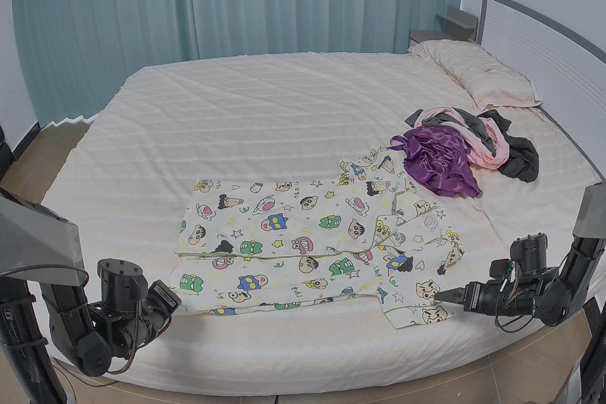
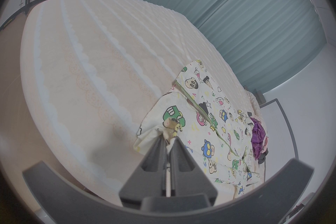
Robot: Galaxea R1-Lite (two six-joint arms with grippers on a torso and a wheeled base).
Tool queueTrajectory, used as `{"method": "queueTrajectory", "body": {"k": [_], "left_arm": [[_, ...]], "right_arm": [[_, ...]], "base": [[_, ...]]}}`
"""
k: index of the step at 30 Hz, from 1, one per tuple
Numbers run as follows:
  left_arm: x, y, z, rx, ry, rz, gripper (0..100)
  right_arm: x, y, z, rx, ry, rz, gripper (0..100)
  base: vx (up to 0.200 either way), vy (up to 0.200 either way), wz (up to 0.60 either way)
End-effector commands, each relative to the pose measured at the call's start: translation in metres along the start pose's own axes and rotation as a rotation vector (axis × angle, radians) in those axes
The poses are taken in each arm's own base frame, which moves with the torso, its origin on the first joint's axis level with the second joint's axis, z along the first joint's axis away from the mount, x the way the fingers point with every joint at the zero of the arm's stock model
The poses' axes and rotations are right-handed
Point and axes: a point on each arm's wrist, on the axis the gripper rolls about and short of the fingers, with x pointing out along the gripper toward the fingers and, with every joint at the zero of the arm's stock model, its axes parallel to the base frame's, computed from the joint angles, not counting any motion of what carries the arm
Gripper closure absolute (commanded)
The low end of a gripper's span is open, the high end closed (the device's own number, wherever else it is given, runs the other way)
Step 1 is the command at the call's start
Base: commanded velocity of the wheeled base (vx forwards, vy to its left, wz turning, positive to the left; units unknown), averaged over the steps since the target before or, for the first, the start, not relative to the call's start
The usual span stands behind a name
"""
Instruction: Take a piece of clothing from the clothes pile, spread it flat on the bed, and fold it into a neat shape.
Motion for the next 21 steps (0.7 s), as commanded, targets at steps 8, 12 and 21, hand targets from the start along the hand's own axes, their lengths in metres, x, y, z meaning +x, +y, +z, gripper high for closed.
{"method": "queueTrajectory", "body": {"k": [8, 12, 21], "left_arm": [[-0.001, 0.0, 0.0, -0.001, 0.0, -0.003, 100], [-0.001, 0.0, 0.0, -0.001, 0.0, -0.003, 100], [0.0, -0.001, 0.0, -0.001, -0.001, -0.004, 100]], "right_arm": [[0.019, -0.003, -0.007, -0.043, 0.04, 0.035, 0], [0.023, -0.002, -0.008, -0.049, 0.045, 0.039, 0], [0.025, -0.004, -0.01, -0.046, 0.062, 0.045, 0]], "base": [[0.0, 0.0, 0.0], [0.0, 0.0, 0.0], [0.0, 0.0, 0.0]]}}
